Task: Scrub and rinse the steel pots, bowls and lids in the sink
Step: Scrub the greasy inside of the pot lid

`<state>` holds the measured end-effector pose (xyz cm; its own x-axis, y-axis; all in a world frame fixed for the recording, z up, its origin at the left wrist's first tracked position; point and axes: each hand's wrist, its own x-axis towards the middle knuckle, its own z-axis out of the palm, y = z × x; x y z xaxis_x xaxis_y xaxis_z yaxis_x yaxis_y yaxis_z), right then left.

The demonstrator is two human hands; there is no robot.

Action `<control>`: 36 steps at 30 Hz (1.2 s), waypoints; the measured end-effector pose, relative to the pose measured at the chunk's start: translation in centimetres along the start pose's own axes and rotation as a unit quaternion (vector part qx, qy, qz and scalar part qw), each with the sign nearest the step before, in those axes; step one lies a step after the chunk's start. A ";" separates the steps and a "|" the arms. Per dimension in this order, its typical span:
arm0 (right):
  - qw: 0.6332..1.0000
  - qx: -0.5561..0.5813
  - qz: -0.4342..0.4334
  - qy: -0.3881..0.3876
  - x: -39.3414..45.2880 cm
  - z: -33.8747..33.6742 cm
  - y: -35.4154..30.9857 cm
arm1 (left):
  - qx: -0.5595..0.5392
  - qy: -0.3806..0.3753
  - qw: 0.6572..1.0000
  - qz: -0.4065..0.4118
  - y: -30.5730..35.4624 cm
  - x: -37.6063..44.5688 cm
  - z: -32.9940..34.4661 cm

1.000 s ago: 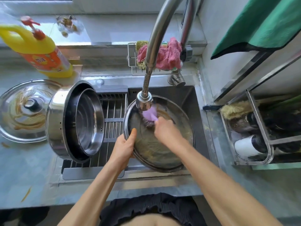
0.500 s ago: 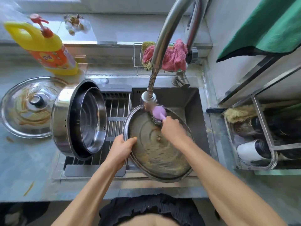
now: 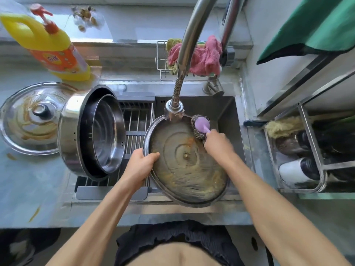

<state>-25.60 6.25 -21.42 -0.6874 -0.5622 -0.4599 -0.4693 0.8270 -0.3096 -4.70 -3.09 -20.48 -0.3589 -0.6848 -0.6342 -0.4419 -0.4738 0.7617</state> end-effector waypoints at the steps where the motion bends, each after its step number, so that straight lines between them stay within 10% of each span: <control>1: 1.000 -0.004 -0.009 -0.004 -0.6 0.5 -0.1 | 0.008 0.000 1.000 0.005 -0.1 0.0 -0.1; 12: 0.991 -0.040 -0.072 -0.109 -4.1 2.4 1.2 | 0.003 0.051 0.999 0.013 -0.9 -0.1 -1.3; 15: 0.997 -0.032 0.048 -0.053 -1.0 0.5 3.1 | 0.008 0.051 0.998 0.024 -0.7 -0.5 -1.1; 19: 0.993 -0.038 -0.055 -0.096 -3.9 1.9 1.0 | 0.000 0.066 0.997 0.040 -0.4 -0.4 -0.6; 23: 0.999 -0.018 0.039 -0.021 0.0 -0.8 1.4 | 0.014 0.065 0.996 0.061 0.1 0.1 -0.4; 27: 0.994 0.012 -0.098 -0.057 -2.4 0.3 -3.1 | 0.010 0.057 0.996 0.069 0.6 -0.2 0.6; 31: 1.000 0.025 -0.009 -0.006 0.2 -1.2 -2.0 | 0.012 0.062 0.995 0.083 0.5 -0.2 0.4; 36: 0.980 0.019 -0.187 -0.066 -2.8 -0.2 -4.8 | -0.042 0.038 0.996 0.063 0.5 -0.3 0.1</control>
<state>-21.54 3.82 -18.49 -0.3914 -0.8231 -0.4115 -0.6523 0.5636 -0.5068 -4.92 -3.09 -19.91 -0.3424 -0.7804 -0.5231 -0.3254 -0.4238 0.8453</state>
